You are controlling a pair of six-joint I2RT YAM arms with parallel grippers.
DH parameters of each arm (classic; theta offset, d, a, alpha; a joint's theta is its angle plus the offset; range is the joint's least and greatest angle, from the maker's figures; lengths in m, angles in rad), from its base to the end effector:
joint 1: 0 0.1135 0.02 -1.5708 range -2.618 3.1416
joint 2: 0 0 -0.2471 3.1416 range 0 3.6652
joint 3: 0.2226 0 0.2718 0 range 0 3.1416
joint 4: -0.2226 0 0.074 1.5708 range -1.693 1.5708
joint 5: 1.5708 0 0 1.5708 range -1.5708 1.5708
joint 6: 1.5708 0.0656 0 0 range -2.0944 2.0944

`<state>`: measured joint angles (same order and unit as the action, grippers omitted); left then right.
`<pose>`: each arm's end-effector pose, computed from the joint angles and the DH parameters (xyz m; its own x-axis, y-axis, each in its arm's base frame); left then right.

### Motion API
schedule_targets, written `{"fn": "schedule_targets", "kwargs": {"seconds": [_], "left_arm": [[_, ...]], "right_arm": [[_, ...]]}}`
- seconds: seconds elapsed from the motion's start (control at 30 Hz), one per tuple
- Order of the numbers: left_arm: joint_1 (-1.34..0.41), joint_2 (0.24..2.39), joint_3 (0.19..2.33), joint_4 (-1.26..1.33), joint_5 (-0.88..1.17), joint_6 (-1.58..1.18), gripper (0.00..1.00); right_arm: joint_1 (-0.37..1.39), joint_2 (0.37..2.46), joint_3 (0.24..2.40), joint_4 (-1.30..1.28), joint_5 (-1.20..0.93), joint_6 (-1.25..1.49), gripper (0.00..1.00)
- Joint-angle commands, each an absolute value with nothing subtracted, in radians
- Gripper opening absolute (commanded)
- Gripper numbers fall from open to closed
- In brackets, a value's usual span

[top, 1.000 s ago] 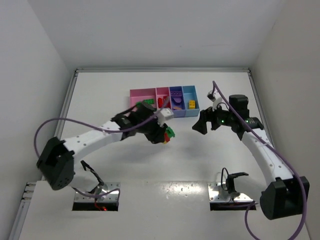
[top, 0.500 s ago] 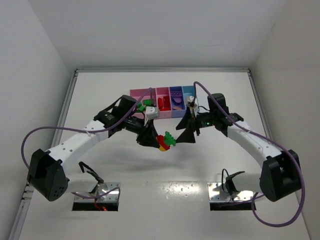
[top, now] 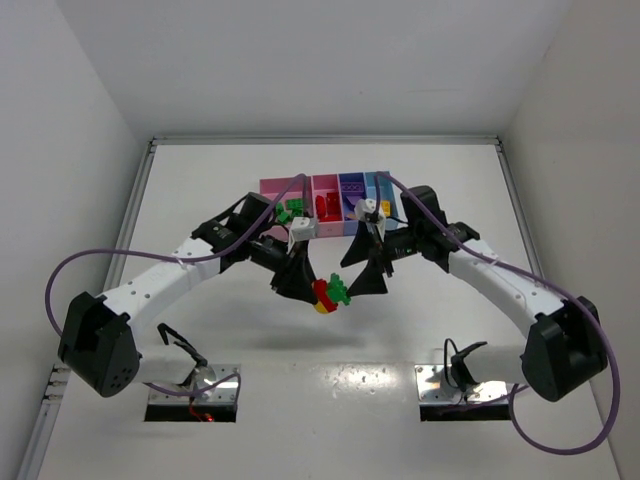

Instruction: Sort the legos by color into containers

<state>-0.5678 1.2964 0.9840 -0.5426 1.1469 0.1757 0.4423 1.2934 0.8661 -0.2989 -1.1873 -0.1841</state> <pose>0.2124 -0.2064 0.2508 -0.4996 0.4039 -0.7663 0.8255 -0.0462 -0.5625 0.2380 0.1800 0.2305 -0.4460 -0.2870 -0.8478 -0.8834 -0.0113 0.4685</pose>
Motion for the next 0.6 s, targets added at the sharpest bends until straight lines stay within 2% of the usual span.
{"fn": "schedule_targets", "kwargs": {"seconds": [0.0, 0.57], "left_arm": [[-0.561, 1.298, 1.006, -0.48, 1.186, 0.202, 0.01], [-0.523, 1.25, 0.957, -0.44, 1.103, 0.19, 0.0]], "right_arm": [[0.494, 1.315, 0.922, -0.296, -1.247, -0.222, 0.89], [0.494, 1.305, 0.953, -0.342, -1.365, -0.157, 0.86]]}}
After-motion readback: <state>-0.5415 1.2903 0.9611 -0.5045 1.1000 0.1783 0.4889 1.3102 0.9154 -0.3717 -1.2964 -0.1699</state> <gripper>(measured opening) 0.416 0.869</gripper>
